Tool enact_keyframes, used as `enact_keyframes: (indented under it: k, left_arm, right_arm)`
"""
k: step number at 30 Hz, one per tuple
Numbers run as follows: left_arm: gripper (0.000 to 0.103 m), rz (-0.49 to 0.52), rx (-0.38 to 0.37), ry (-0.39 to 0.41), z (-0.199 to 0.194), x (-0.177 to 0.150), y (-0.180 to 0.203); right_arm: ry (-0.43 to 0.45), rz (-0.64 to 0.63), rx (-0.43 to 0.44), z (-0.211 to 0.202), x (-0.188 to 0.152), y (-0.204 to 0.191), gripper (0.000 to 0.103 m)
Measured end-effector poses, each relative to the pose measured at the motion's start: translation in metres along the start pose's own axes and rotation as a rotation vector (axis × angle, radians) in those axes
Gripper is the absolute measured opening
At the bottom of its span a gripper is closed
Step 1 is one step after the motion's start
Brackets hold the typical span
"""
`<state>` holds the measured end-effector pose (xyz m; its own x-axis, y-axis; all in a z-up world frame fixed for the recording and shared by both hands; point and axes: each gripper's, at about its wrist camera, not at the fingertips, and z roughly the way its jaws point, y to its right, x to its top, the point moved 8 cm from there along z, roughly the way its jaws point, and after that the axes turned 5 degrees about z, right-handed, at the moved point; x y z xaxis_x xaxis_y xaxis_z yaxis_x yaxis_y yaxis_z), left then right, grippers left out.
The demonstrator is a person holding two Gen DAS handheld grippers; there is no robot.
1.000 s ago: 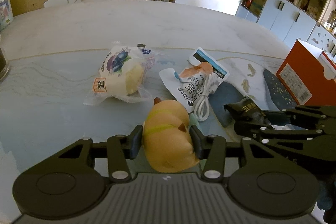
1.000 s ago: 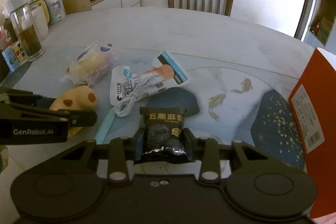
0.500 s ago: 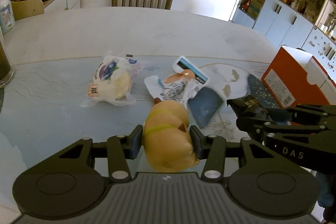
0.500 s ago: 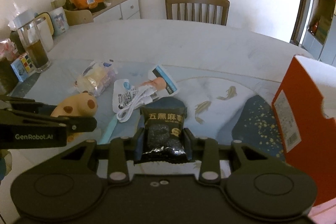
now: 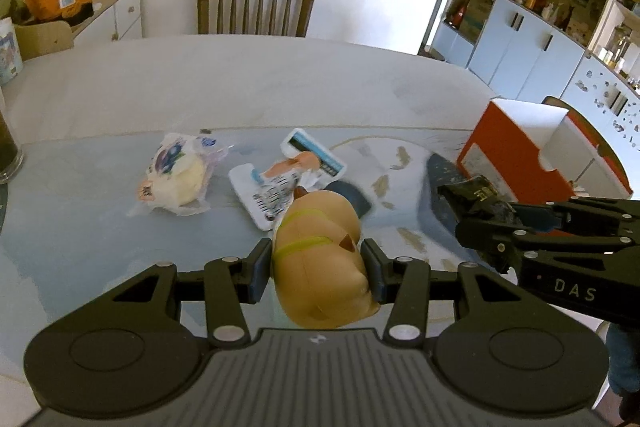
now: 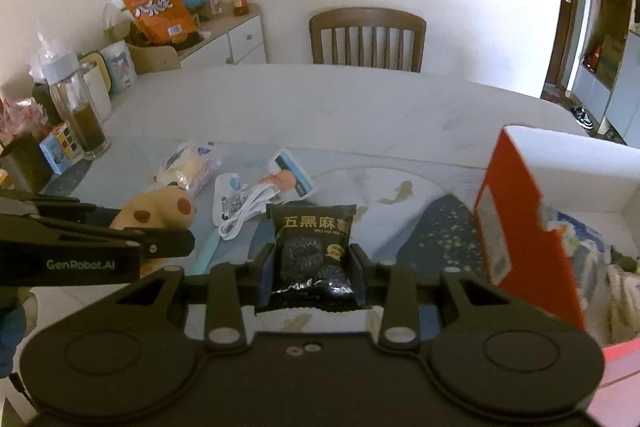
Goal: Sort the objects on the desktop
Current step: 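Lift the black snack bag and plush toy and carry them over the shoebox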
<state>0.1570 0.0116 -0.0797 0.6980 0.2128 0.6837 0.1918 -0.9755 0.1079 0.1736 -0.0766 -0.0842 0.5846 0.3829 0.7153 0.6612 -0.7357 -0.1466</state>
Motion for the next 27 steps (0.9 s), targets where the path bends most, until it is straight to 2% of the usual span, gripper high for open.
enact_keyframes:
  k: [15, 27]
  left_arm:
    - [0.047, 0.053, -0.043, 0.047, -0.025, 0.033, 0.062]
    - [0.047, 0.074, -0.044, 0.073, -0.022, 0.053, 0.106]
  right_arm:
    - [0.069, 0.040, -0.036, -0.054, 0.018, 0.049, 0.036]
    - [0.113, 0.062, -0.039, -0.077, 0.027, 0.094, 0.036]
